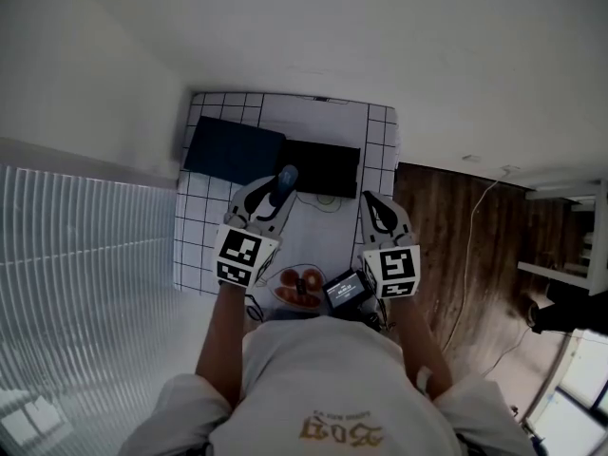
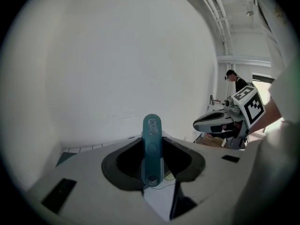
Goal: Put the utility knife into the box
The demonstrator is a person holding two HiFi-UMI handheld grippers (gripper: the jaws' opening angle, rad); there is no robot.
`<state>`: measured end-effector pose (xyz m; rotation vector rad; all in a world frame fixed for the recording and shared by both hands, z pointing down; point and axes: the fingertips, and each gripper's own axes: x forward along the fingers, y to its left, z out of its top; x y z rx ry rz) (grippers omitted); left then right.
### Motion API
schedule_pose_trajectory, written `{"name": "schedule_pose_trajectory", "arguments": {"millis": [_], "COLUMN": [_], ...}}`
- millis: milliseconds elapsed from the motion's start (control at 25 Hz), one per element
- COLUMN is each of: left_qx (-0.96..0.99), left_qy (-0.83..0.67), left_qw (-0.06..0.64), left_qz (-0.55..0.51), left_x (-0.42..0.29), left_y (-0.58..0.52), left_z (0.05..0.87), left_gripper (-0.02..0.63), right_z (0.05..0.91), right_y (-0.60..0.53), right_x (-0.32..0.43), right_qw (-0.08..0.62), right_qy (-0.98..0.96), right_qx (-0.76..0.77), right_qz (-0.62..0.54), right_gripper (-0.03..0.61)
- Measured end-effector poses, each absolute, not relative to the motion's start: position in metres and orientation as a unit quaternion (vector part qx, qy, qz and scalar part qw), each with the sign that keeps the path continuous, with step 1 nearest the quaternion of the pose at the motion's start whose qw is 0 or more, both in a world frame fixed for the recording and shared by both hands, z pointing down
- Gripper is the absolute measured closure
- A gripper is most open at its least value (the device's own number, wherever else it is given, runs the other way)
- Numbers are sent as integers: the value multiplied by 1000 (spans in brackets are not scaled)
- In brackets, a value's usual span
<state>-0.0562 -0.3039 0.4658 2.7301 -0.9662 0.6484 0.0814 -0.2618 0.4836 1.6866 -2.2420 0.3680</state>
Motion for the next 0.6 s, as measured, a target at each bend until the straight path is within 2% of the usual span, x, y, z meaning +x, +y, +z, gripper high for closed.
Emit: {"name": "schedule_pose_trajectory", "arguments": {"millis": [600], "left_qx": [917], "left_qy": [-255], "left_qw": [78], "left_qz": [298], "left_x": [-19], "left_y": [-334], "left_z": [528], "left_gripper": [477], "right_z": [525], "right_y": [-287], "right_x": [99], "right_qw": [184], "right_qy": [-761], "right_qx": [603], "right_qz": [157], "right_gripper": [572]}}
